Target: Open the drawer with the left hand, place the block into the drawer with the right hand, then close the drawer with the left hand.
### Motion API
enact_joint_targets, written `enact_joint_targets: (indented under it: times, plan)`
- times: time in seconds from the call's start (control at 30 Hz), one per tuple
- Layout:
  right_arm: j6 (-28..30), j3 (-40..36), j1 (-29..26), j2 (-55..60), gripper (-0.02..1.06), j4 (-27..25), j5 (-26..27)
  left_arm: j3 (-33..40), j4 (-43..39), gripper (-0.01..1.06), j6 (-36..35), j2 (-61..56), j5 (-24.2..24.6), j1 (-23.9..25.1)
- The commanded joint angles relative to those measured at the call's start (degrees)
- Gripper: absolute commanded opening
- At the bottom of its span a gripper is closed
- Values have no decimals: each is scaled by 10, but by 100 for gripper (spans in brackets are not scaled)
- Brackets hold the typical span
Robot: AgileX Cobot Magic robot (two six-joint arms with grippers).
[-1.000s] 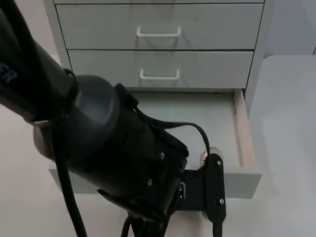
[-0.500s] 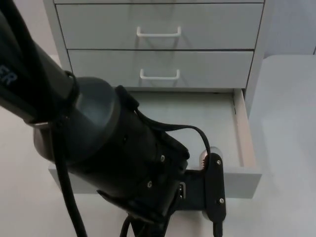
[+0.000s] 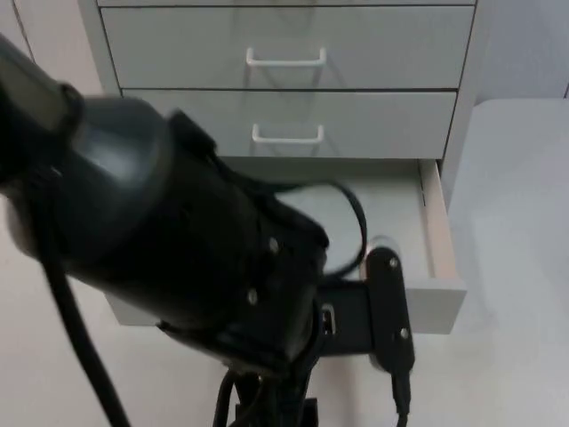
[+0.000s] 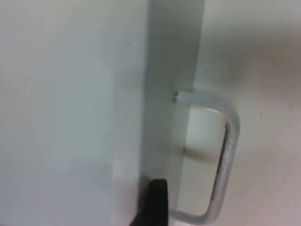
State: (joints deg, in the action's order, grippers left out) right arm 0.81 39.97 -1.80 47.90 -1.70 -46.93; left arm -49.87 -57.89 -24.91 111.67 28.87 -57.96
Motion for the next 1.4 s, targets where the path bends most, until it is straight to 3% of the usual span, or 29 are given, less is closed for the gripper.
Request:
enact_joint_targets:
  times: [0.0,0.2,0.47,0.97,1.13,1.23,1.27,1.37]
  plan:
    - [1,3,-3,-2,105,-1,4,-1,35,82,46,-26,9,-1]
    - [1,3,-3,-2,105,-1,4,-1,157,82,152,-96,38,-1]
    - [1,3,-3,-2,105,-1,4,-1,290,82,234,-241,54,-1]
    - [1,3,-3,-2,105,-1,7,-1,328,82,243,-381,67,5]
    - [1,3,-3,-2,105,-1,7,-1,415,82,292,-399,70,64]
    - [1,3,-3,-2,105,-1,7,-1,533,82,372,-425,69,154]
    - [1,3,-3,-2,105,-1,7,-1,533,82,372,-425,69,154]
    - [1,3,-3,-2,105,-1,7,-1,614,82,422,-454,74,242]
